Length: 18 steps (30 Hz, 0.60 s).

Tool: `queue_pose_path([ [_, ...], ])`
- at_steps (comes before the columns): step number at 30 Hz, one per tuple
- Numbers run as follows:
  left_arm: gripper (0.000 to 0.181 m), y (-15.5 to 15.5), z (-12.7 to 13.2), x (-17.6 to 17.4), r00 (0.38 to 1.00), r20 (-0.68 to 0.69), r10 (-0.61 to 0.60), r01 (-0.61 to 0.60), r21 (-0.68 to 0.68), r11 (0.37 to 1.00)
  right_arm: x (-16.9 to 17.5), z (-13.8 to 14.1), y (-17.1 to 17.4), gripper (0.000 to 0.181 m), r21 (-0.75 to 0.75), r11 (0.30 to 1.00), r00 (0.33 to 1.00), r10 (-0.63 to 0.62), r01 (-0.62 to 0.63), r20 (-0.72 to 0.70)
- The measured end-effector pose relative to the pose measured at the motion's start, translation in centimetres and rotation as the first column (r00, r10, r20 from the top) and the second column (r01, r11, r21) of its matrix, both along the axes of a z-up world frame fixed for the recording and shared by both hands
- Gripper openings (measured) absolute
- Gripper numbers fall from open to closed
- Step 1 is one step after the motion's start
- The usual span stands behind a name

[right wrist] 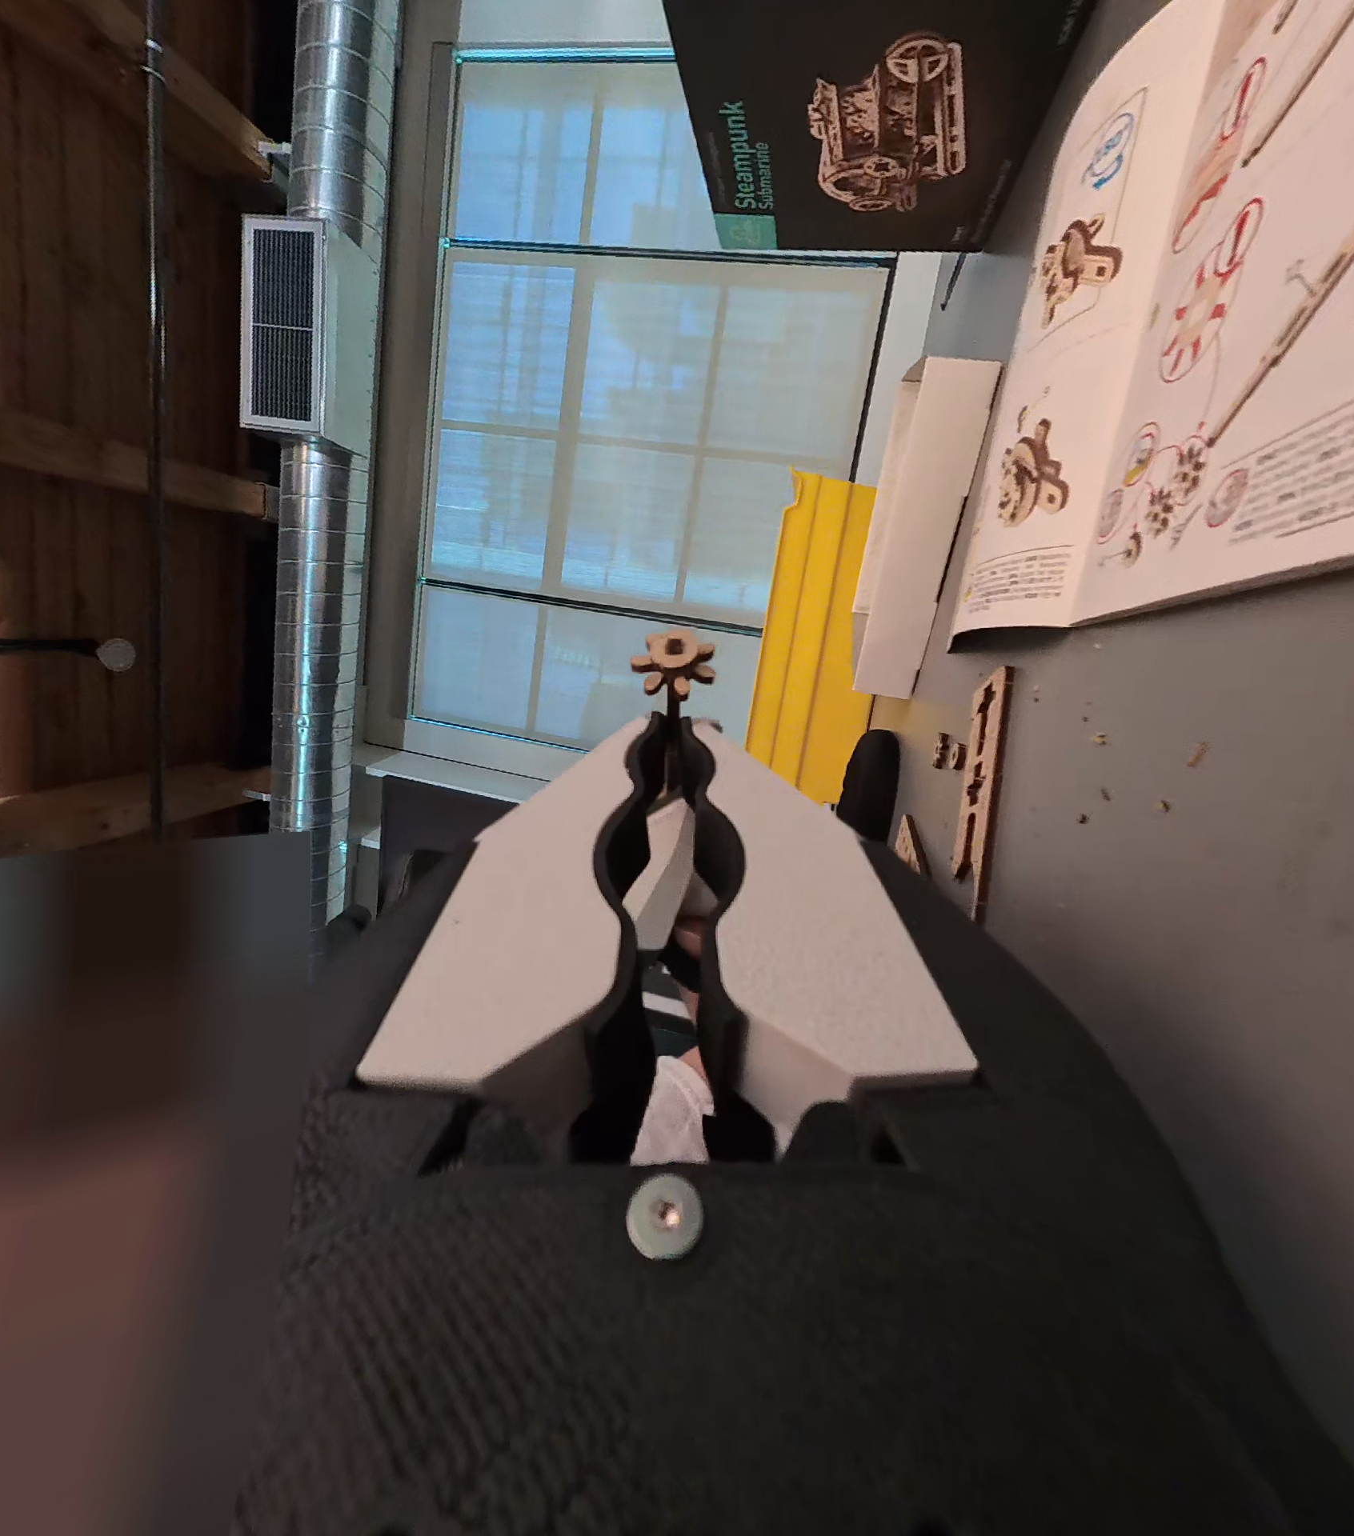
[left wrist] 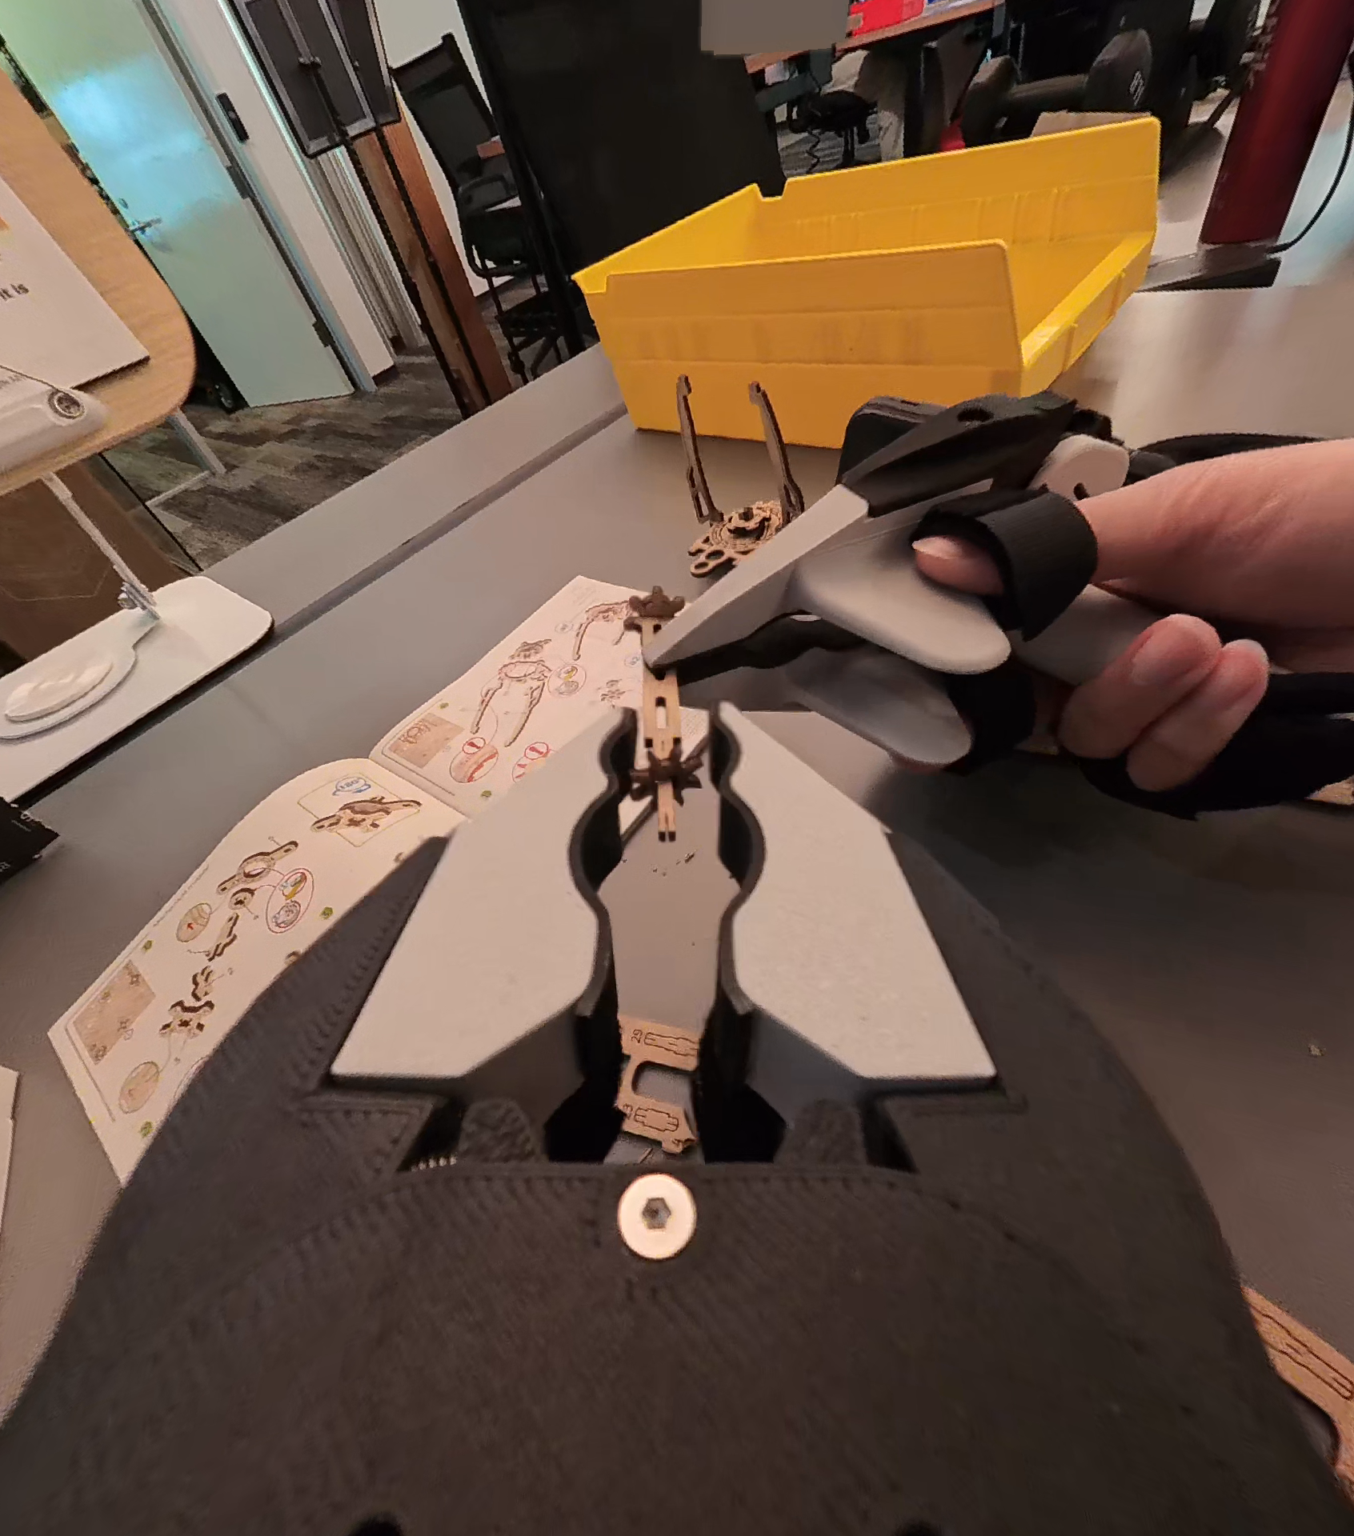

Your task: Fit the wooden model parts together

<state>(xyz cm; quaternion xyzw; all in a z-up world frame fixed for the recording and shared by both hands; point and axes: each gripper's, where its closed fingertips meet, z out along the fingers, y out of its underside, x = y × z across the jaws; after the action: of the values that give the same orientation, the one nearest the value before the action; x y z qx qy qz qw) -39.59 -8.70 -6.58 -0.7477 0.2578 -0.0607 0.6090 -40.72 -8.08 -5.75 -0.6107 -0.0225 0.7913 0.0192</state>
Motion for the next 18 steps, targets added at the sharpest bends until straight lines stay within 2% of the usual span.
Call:
queue_pose_path([
  [3,0.032,-0.1,0.2,-0.1,1.0,-0.003,0.003,-0.003,0.011,1.0,0.0,0.0,0.0,0.0,-0.02,1.0,1.0,0.008,-0.008,-0.009],
  [6,0.038,-0.3,0.8,-0.5,1.0,-0.026,0.016,-0.014,0.05,0.999,0.2,0.1,0.3,0.0,-0.057,0.998,1.0,0.008,-0.009,-0.029],
  [12,0.035,-0.8,2.1,-0.8,0.996,-0.084,0.041,-0.03,0.133,0.991,0.7,0.6,1.5,0.0,-0.084,0.996,0.998,-0.018,0.013,-0.057],
  [18,0.017,-1.0,2.2,-0.7,0.995,-0.089,0.04,-0.027,0.14,0.99,0.5,0.4,1.3,0.0,-0.108,0.994,0.998,-0.005,-0.002,-0.062],
])
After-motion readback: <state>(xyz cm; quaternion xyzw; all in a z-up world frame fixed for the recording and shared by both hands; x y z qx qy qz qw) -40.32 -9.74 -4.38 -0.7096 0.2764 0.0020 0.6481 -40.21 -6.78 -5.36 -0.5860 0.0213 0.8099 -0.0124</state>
